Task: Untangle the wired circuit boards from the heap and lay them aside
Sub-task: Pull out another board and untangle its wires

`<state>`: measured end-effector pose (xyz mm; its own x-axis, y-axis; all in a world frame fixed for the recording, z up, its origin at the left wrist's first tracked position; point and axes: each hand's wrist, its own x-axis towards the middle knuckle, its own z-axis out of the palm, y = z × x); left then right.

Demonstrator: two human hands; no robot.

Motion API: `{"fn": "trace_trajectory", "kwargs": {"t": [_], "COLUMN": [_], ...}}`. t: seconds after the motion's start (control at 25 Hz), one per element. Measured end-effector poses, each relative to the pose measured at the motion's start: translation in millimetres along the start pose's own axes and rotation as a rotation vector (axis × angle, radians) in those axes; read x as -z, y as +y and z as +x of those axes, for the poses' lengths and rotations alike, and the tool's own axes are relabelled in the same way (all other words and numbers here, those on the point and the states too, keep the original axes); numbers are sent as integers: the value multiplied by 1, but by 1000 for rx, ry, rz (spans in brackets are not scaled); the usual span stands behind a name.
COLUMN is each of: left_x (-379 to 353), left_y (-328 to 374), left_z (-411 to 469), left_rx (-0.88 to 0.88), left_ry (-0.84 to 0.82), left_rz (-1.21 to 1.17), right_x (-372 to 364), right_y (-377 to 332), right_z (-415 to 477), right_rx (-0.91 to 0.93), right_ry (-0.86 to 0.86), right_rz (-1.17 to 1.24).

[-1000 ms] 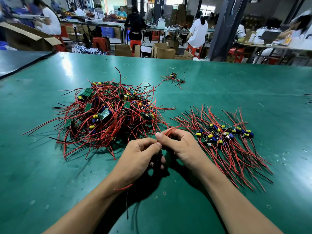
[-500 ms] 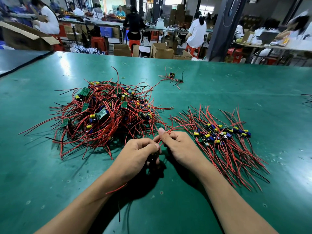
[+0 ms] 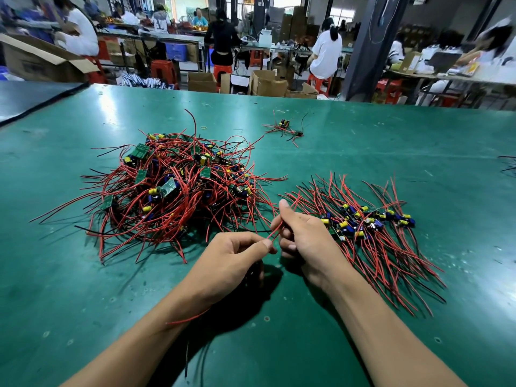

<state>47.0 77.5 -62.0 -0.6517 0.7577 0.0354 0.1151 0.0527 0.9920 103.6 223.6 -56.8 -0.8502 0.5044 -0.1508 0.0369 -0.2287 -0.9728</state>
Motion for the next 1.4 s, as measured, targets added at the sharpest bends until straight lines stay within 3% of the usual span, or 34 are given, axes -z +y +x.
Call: {"fn": "trace_trajectory", "kwargs": {"t": [0.2,0.32,0.44,0.6,0.88,1.0,1.12,1.28,1.4], "left_x": [7,9,10,10,7,6,6,4,5], "left_y": [-1,1,3,1,0,0,-2,0,2], "left_z": [4,3,1,3,4,3,3,2,0], "left_rx": [76,114,102,108,76,68,52,45,47], "left_ry": [46,-41,-126,-96,-87,-90,-101,-104,-100], "left_rz": [-260,-387,-324,-294,-233,-234,-208,-185,-183], "right_x": [-7,-5,-5,-3,4,-1,-2,4,5], "right_y": [3,5,6,8,3,1,-4,-11,-14], "right_z": [-13,-13,-10,-8,3,4,6,3,-2], "right_rx": [-63,-60,-83,-4,75,29,-42,-166,-210], "right_ry": [-372,-445,-440,-429,-93,-41,-37,-194,-320], "right_rz": [-130,-98,-9,-58,-216,-37,290,641,740]}}
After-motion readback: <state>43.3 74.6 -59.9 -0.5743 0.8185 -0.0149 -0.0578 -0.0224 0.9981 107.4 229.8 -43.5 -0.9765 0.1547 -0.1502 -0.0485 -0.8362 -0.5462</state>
